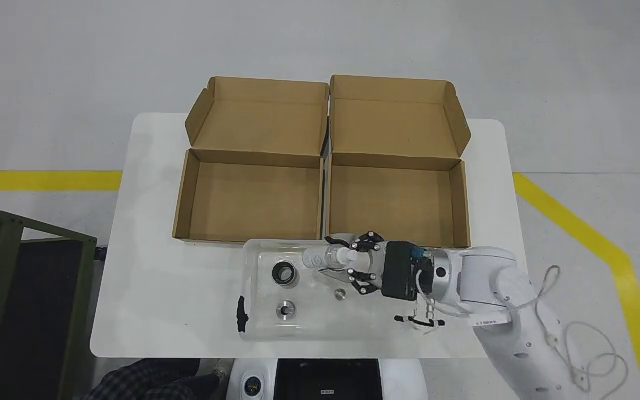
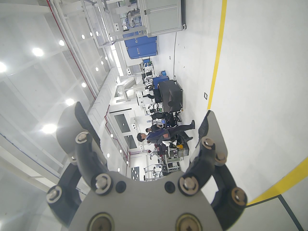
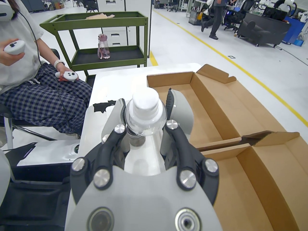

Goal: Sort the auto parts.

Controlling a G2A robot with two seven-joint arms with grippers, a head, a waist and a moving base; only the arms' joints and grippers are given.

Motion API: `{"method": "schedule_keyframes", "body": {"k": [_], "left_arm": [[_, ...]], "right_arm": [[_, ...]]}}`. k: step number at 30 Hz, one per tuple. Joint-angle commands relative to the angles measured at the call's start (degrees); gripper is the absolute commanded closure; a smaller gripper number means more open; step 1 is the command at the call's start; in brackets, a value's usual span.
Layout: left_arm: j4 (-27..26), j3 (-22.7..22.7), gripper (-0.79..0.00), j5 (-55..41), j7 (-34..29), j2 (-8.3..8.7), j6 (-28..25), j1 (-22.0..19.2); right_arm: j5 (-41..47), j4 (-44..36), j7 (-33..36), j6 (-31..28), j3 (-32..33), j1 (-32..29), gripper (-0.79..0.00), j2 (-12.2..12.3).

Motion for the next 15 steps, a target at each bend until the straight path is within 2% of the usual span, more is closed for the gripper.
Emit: {"method": "schedule_keyframes", "body": {"k": [1,15], "left_arm": [[0.0,0.0,-0.785,0.0,0.0,0.0,0.0,0.0],[0.0,0.0,-0.785,0.0,0.0,0.0,0.0,0.0]], "right_arm": [[1.56,-0.02,-0.9,-0.06,0.86,0.18,0.0,0.09],[9.94,-0.46,-6.2,-0.09,7.45,0.44,0.0,0.77]]}}
